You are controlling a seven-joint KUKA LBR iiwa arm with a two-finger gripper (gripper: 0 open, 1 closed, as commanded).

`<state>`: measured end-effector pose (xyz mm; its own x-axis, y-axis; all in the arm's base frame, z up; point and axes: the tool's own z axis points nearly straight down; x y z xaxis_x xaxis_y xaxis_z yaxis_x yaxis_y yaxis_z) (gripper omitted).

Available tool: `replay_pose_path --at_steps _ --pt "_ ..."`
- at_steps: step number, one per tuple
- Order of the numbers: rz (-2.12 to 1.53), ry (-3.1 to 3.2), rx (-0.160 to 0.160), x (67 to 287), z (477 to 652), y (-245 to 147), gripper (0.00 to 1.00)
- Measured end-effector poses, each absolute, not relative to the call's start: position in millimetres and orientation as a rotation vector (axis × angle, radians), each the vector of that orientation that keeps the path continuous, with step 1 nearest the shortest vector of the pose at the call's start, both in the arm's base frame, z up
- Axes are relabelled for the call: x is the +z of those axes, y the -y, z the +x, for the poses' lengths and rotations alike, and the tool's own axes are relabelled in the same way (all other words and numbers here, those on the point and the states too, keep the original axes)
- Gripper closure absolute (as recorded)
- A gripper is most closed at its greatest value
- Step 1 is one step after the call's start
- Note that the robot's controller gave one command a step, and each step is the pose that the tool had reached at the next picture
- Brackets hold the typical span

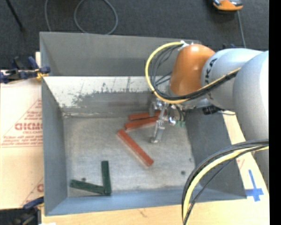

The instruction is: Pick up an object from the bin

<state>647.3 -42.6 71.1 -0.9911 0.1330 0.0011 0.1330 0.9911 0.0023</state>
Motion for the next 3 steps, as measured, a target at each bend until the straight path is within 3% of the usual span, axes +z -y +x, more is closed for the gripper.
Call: replay_pose_path --at_steps 2,3 --pt "-0.329 3.110 -0.003 71 650.0 38 0.00" --pt "-0.314 3.111 0.008 70 650.3 17 0.00"
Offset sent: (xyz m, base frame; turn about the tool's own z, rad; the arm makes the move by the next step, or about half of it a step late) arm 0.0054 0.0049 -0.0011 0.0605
